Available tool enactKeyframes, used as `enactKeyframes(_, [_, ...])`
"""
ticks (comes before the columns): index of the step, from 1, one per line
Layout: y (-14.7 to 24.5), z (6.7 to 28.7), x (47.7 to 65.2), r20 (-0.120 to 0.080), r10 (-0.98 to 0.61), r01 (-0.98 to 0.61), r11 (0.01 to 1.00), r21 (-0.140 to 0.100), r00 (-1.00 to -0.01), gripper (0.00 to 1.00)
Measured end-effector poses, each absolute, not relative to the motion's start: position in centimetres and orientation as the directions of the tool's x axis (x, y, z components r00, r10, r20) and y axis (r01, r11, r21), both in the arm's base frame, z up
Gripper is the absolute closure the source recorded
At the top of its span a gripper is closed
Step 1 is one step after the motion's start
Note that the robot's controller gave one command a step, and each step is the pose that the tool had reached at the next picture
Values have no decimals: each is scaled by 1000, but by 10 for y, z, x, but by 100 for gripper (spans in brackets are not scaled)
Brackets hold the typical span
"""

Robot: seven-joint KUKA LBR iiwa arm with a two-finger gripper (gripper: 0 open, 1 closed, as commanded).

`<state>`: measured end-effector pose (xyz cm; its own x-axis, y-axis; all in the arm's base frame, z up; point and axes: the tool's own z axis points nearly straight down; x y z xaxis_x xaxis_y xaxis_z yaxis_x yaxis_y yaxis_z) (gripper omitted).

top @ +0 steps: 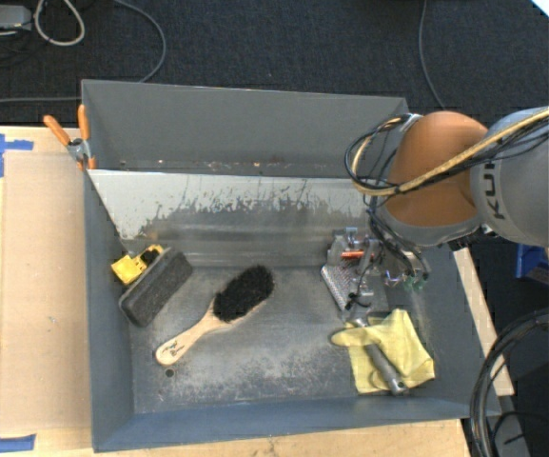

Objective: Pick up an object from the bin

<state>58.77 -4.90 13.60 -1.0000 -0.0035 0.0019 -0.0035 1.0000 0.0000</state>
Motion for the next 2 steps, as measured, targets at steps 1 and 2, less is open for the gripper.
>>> enactKeyframes(1, [-49, 136, 588, 2, -3, -3, 1000, 0, -1000, 0])
enactKeyframes(2, [-114, 71, 553, -11, 99, 99, 995, 1, -995, 0])
